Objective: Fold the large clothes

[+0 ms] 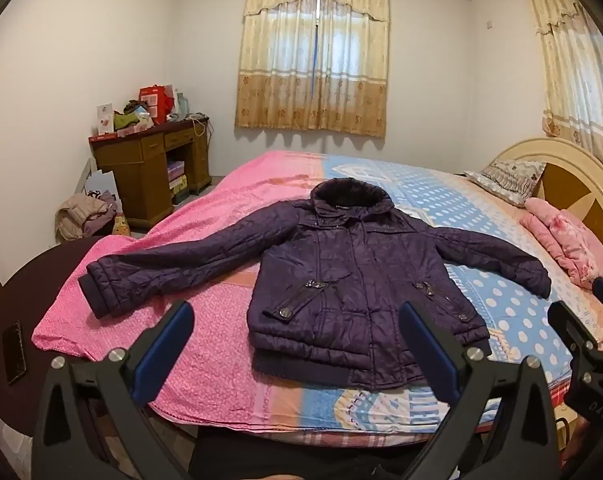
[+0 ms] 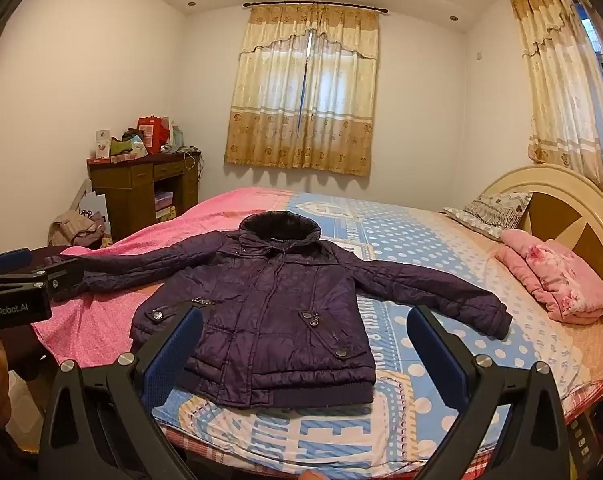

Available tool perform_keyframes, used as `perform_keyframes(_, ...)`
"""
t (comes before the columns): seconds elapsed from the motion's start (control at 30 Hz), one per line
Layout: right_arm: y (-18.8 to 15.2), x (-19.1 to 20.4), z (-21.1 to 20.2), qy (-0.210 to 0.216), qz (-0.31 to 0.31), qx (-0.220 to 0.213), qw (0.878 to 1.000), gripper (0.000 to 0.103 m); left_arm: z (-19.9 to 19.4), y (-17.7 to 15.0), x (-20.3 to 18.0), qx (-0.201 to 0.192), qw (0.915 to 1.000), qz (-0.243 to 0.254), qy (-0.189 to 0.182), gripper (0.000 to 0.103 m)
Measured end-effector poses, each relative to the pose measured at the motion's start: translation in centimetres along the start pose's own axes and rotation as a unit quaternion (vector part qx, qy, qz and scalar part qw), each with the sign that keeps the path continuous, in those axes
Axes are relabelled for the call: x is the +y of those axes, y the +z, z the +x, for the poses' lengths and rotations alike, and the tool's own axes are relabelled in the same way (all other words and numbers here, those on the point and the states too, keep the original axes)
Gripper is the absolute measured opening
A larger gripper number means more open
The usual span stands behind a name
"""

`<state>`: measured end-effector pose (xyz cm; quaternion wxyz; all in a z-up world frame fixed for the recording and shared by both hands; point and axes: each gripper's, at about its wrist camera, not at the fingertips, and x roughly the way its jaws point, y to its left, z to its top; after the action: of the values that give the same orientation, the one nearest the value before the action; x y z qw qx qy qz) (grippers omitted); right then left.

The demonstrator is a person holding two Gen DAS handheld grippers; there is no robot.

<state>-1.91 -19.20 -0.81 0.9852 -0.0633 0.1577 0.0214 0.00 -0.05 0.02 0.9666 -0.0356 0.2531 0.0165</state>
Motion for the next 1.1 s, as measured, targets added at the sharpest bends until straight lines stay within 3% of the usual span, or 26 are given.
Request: perform_keyframes(1.1,-0.76,0.25,0.61,-0.001,0.001,0.006,1.0,0.102,0.03,-0.02,0.03,-0.004,1.0,-0.004,-0.004,0.103)
